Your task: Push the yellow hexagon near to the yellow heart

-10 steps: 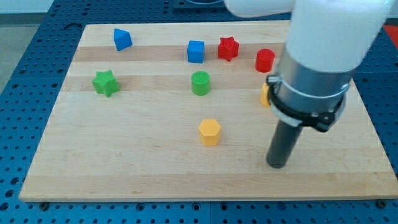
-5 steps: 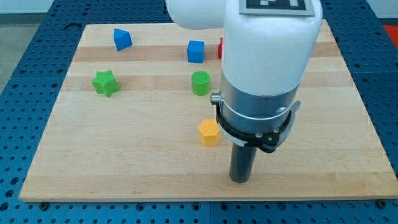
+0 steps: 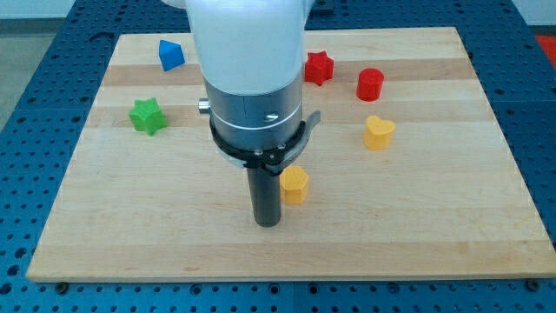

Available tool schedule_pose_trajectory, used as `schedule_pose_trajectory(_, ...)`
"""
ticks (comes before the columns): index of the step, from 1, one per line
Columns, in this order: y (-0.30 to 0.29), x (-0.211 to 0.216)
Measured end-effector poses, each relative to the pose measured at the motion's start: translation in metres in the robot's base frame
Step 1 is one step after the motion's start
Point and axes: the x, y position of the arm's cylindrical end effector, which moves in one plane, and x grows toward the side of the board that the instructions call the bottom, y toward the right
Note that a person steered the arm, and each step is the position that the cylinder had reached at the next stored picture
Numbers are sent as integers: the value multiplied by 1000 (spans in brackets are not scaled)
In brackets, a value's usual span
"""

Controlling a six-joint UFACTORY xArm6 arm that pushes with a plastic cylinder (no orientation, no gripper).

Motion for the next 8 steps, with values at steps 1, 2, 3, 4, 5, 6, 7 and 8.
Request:
schedule_pose_trajectory(1, 0, -15)
schedule_pose_trajectory(2, 0, -16)
schedule_pose_trajectory(3, 0, -21)
schedule_pose_trajectory(4, 6, -31)
schedule_pose_trajectory(5, 17, -31)
schedule_pose_trajectory(6, 28, -32)
schedule_pose_trajectory(7, 28, -53)
schedule_pose_trajectory(8, 34, -59)
